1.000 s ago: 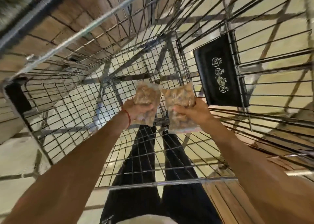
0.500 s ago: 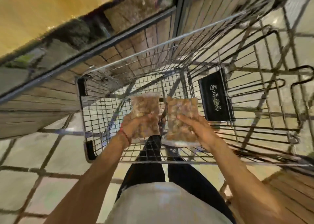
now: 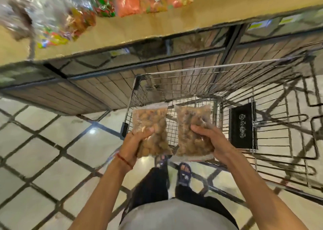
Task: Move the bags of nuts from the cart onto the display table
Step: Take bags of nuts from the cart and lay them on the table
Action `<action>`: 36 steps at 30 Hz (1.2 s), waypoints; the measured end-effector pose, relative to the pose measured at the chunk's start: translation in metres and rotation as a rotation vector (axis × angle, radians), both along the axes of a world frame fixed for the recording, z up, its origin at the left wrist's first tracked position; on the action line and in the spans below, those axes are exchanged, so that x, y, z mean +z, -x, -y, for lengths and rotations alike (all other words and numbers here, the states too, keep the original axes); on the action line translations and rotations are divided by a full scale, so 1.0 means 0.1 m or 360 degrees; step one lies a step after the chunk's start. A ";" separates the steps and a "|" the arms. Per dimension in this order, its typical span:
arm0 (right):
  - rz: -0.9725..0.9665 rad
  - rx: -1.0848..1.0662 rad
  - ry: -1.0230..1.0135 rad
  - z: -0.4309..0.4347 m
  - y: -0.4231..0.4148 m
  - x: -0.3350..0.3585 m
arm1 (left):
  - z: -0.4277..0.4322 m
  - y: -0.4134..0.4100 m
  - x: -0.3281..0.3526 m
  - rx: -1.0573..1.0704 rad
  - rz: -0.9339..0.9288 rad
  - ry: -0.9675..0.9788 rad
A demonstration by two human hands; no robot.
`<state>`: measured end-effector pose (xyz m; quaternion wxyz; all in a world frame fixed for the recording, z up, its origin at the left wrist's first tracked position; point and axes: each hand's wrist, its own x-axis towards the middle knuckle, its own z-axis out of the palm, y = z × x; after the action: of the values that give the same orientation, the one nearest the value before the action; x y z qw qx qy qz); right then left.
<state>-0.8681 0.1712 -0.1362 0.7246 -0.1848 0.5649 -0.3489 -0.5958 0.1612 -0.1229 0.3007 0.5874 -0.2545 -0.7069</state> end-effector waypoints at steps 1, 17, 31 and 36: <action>0.0042 0.0075 0.0027 0.00 -0.09 0.07 | -0.08 -0.10 0.05 0.0044 -0.0006 0.0033; 0.0078 0.0599 0.0205 -0.40 -2.71 0.44 | -1.64 -2.56 0.29 0.0627 0.0210 0.0382; 0.0076 0.0823 0.0239 -0.65 -4.84 0.43 | -2.40 -4.60 0.22 0.0981 0.0268 0.0403; 0.0010 0.0839 0.0221 -0.23 -5.37 0.35 | -2.00 -4.96 0.16 0.1102 0.0273 0.0344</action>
<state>-0.3307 0.1941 -0.1014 0.7778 -0.3735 0.4698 -0.1867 -0.1000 0.3611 -0.1065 0.5599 0.6606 -0.1382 -0.4806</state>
